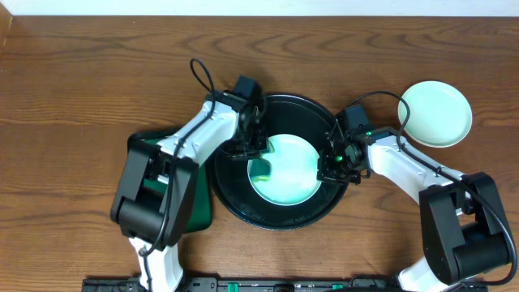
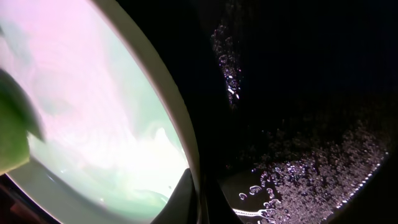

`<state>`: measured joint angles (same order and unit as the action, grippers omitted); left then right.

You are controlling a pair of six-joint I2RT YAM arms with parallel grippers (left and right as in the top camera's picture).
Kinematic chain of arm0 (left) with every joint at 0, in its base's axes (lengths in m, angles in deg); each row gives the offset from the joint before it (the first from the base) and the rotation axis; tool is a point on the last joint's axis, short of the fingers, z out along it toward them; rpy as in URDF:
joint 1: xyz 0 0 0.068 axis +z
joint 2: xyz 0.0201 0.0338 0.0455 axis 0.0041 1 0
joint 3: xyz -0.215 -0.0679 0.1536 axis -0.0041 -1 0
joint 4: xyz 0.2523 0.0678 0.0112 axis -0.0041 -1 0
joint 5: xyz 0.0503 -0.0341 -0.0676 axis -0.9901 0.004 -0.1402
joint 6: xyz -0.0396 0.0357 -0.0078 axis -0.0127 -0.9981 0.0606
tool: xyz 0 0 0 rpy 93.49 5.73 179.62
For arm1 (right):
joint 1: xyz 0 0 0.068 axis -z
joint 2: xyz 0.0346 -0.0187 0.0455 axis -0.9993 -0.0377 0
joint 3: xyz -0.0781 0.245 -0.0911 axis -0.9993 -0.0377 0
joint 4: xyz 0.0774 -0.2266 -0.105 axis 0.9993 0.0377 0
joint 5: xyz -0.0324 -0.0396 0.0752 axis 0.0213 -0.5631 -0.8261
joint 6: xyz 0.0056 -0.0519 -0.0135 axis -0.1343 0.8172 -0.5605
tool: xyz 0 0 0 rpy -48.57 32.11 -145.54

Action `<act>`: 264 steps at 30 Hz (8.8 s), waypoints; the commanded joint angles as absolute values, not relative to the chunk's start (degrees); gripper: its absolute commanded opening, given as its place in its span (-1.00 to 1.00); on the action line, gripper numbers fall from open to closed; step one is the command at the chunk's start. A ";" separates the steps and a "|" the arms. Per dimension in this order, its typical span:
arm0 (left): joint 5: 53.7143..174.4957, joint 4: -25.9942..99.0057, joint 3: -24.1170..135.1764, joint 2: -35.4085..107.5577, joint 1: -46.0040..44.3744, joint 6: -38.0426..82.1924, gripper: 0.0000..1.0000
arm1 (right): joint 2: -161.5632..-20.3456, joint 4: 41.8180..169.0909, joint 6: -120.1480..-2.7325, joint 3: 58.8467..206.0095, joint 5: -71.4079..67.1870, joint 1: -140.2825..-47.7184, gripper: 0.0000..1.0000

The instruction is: Clean dirty plates on tray and stack at the side

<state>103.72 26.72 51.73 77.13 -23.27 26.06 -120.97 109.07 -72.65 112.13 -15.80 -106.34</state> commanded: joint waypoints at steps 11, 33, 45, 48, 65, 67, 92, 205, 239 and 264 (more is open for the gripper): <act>83.85 35.34 50.96 73.29 -26.84 19.55 -0.85 | -122.59 112.42 -72.81 109.95 -6.38 -105.38 -0.98; 89.30 45.02 50.96 71.23 -29.61 19.29 -0.85 | -122.59 112.28 -72.52 109.95 -6.43 -105.40 -0.97; 88.38 36.56 50.96 58.16 -29.44 18.44 -0.85 | -122.59 112.07 -72.15 109.95 -6.41 -105.40 -0.98; 87.66 30.05 50.96 55.98 -28.34 19.83 -0.86 | -122.59 111.59 -72.15 109.95 -6.43 -105.40 -0.91; 85.34 4.34 50.83 55.73 -8.02 24.34 -0.86 | -122.75 102.43 -75.47 109.86 -9.53 -105.55 -0.03; 86.48 3.60 50.79 55.73 -6.53 23.35 -0.86 | -122.94 101.16 -75.87 109.82 -9.51 -105.55 -0.19; 87.33 2.51 47.11 56.00 -3.32 21.89 -0.85 | -104.91 113.73 -59.78 121.51 5.97 -107.98 -0.98; 90.59 3.05 47.11 56.50 -3.32 20.58 -0.85 | -105.08 101.88 -62.60 116.86 32.61 -122.60 -0.97; 90.59 3.14 47.11 56.50 -3.32 20.58 -0.85 | -105.08 72.46 1.22 117.05 81.35 -148.44 -0.98; 90.57 3.29 47.11 56.50 -3.32 20.58 -0.85 | -105.13 72.90 2.08 117.05 81.35 -148.44 -0.98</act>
